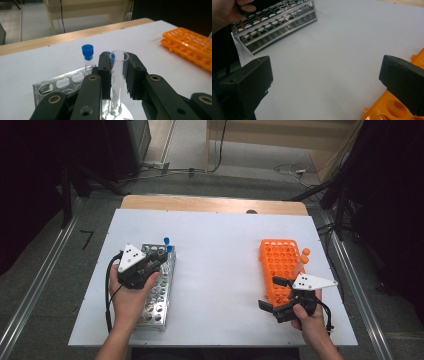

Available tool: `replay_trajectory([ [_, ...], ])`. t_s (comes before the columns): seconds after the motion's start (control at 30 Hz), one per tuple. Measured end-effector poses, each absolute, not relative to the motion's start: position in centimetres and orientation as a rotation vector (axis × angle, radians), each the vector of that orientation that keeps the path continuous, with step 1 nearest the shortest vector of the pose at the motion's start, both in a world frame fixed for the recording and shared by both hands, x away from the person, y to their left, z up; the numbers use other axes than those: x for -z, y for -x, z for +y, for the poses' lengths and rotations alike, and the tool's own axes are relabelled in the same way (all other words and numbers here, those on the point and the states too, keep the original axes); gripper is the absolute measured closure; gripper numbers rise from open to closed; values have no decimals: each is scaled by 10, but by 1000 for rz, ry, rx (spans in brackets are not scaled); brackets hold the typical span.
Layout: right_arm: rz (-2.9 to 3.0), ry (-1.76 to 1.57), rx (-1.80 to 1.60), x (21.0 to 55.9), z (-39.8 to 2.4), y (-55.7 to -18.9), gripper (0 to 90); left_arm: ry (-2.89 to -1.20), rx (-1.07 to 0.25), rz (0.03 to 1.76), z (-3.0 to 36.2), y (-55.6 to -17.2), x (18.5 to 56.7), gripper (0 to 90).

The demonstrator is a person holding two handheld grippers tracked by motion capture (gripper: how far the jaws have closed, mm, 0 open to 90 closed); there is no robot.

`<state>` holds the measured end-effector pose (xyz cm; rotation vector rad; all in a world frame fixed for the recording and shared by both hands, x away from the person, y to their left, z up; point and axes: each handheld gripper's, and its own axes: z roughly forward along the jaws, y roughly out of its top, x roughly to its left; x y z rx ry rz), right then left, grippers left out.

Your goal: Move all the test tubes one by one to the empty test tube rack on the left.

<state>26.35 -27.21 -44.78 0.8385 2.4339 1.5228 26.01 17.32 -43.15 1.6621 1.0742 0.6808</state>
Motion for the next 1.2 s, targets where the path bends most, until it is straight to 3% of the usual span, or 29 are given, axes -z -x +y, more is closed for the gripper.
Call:
replay_trajectory([
  [0.37, 2430, -841, -1522, 448, -274, -264, 0, -1729, -663, 1120, 169, -260, 434, 751],
  [0.6, 2424, -851, -1520, 448, -274, -265, 0, -1711, -663, 1119, 171, -257, 431, 698],
  [0.7, 2419, -848, -1520, 448, -275, -265, 0, -1683, -651, 1099, 171, -254, 429, 611],
  [1.0, 2351, -886, -1535, 441, -289, -268, 0, -1657, -552, 1007, 164, -248, 422, 223],
  [1.2, 2294, -923, -1546, 436, -306, -271, 0, -1659, -485, 956, 156, -245, 420, 51],
])
